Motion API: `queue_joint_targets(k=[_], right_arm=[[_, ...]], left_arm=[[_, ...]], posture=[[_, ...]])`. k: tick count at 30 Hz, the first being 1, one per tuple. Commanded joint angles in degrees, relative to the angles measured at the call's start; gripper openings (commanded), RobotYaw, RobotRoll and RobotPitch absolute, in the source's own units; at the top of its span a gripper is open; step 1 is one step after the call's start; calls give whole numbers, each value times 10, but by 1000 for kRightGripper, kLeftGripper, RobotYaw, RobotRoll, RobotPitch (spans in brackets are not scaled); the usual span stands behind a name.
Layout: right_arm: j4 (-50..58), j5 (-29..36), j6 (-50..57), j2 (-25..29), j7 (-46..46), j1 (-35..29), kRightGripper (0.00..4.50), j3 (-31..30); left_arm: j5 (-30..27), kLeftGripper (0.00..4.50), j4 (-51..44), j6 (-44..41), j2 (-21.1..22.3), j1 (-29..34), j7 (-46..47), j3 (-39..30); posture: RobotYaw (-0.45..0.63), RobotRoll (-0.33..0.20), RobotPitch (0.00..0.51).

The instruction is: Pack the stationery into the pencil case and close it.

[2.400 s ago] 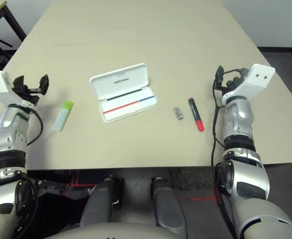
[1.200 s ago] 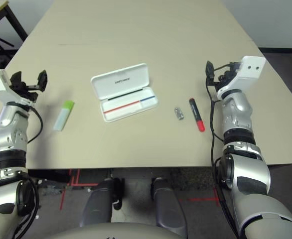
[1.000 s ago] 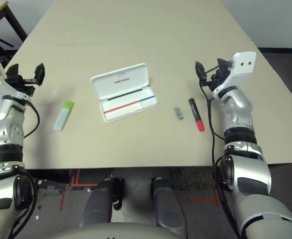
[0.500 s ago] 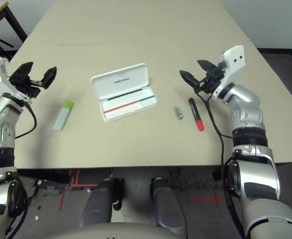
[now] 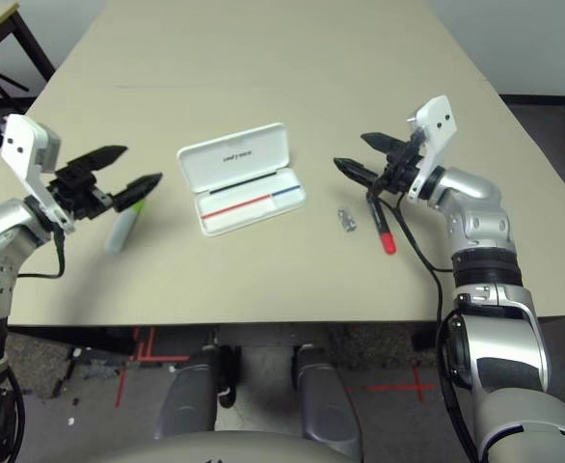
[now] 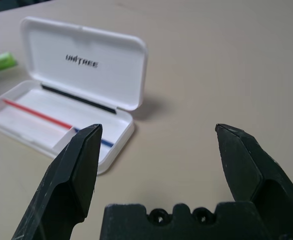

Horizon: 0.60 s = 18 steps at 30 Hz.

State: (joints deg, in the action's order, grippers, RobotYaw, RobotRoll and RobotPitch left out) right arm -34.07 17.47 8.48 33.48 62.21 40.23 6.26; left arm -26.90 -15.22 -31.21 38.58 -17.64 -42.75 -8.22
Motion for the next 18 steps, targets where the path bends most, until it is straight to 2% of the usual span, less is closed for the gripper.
queue_joint_targets(k=[1, 8, 12, 18], right_arm=[[11, -5, 23, 17, 40, -4, 4500, -20], [32, -6, 37, 29, 65, -13, 4500, -32], [48, -7, 44, 27, 64, -18, 4500, -36], [59, -9, 44, 26, 60, -27, 4500, -39]], left_arm=[[5, 4473, -17, -13, 5, -2, -22, 47], [35, 4473, -12, -13, 3, -21, -49, 128], [76, 4473, 7, -9, 8, -37, -61, 183], [113, 4473, 31, -11, 6, -58, -79, 229]], posture=[[24, 0, 143], [14, 0, 139], [9, 0, 140], [-1, 0, 149]])
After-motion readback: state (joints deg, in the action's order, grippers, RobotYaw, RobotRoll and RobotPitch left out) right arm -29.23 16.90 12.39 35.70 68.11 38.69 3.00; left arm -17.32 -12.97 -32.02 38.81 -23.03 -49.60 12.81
